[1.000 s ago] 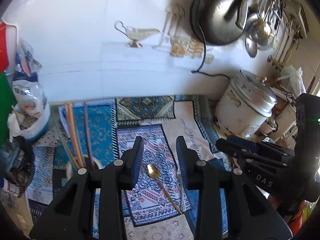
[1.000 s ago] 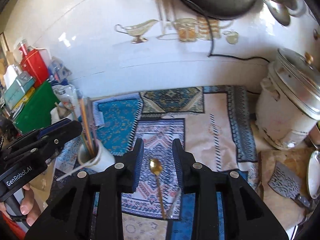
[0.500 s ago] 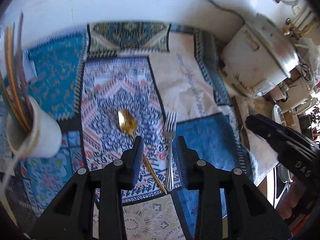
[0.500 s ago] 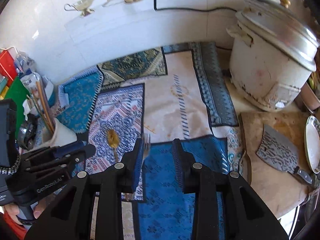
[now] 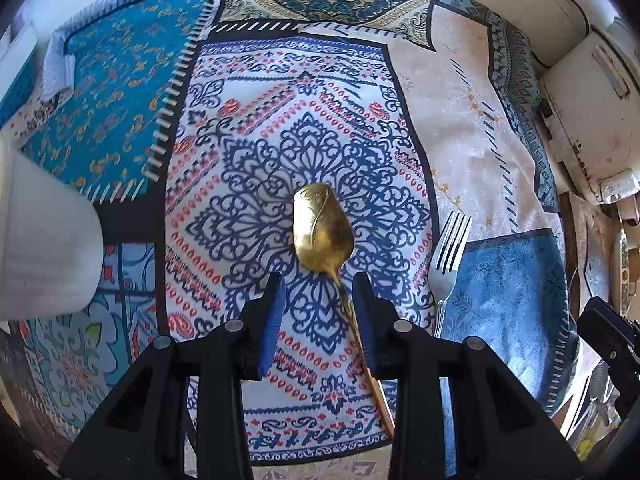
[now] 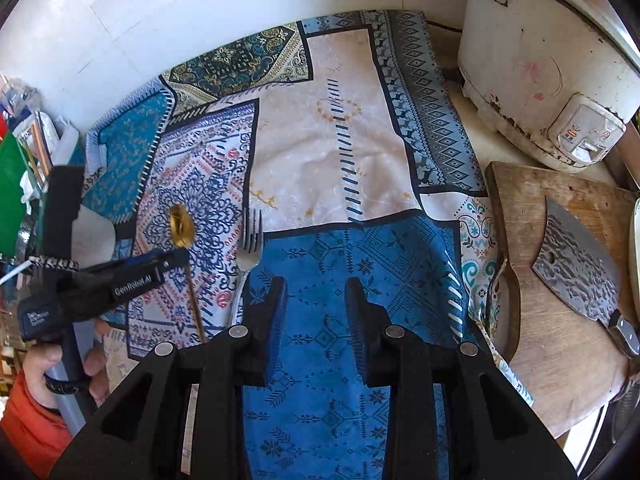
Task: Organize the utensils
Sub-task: 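Grasp the gold spoon with the left gripper while the right gripper grasps the silver fork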
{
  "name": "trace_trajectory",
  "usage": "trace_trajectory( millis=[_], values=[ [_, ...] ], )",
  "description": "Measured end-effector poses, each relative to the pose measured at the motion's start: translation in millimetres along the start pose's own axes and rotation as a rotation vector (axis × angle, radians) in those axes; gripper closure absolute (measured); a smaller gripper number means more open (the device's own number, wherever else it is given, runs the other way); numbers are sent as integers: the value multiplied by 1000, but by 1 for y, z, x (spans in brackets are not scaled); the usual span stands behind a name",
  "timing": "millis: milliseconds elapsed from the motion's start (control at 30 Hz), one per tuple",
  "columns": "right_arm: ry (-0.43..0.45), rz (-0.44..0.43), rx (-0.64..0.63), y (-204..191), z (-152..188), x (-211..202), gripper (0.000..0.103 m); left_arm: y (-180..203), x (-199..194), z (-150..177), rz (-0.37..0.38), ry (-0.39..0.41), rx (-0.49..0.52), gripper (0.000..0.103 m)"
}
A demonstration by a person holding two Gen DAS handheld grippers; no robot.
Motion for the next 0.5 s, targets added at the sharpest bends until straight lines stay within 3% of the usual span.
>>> trace_trajectory(
  millis=[300,500],
  values=[
    [-25,-3,10,10,1,10,76,23,10,-12,37,33,35,68],
    [-44,-3,16,13,2,16,76,41,17,-13,34,44,146,63]
  ],
)
Point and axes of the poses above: each gripper's, at about its wrist camera, not at the fingertips, and x roughly the way its jaws point, y to its right, z to its underside, the point moved 6 cm from there along x, roughly the way its jaws point, and after that the axes turned 15 degrees about y, right-handed, at the moved point
